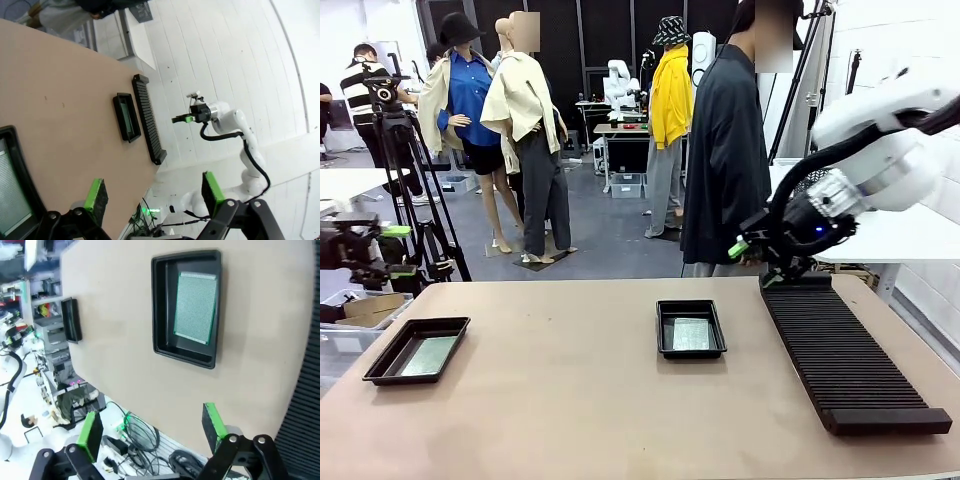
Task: Inspect and transfer BCBs to ESD trays.
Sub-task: Pick up the ESD tray and place it on the left side of the table.
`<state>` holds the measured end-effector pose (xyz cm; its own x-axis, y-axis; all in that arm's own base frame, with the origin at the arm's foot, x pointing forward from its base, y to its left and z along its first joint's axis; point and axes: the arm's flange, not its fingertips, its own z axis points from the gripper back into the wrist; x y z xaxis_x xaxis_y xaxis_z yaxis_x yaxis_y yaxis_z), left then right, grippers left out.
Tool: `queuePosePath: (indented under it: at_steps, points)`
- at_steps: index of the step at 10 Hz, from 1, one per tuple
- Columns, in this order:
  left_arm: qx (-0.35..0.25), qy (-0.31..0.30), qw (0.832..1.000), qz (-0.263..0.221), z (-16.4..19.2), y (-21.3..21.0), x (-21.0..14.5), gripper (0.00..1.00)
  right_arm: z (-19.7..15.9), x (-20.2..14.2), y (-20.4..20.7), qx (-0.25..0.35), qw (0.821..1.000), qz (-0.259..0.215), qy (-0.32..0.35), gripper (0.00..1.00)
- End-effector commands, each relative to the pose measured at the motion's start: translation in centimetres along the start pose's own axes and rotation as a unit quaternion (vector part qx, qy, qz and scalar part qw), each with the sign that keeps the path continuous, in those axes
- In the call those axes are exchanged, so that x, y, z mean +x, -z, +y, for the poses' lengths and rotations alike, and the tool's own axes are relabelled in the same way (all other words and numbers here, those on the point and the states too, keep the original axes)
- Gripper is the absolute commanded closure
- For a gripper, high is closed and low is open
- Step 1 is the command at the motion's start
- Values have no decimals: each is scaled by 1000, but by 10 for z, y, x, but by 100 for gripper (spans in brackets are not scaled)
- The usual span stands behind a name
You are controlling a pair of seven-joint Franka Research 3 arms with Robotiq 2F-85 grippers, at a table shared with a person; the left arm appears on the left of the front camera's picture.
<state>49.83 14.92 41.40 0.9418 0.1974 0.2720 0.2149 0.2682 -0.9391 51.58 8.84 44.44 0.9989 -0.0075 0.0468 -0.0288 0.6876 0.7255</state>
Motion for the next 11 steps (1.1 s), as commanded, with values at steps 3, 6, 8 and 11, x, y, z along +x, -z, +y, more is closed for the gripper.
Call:
queuePosePath:
  at_steps: [3,6,8,11]
  points:
    - [80,5,995,55,-51,76,35,0,-48,-32,-50,84,993,-84,13,0]
    - [139,-3,985,105,-81,138,54,0,-93,-27,-78,132,989,-67,24,0]
    - [179,-3,974,139,-96,182,61,0,-121,-23,-89,159,985,-61,23,0]
    - [235,10,957,173,-115,250,62,0,-156,-19,-99,185,981,-57,17,0]
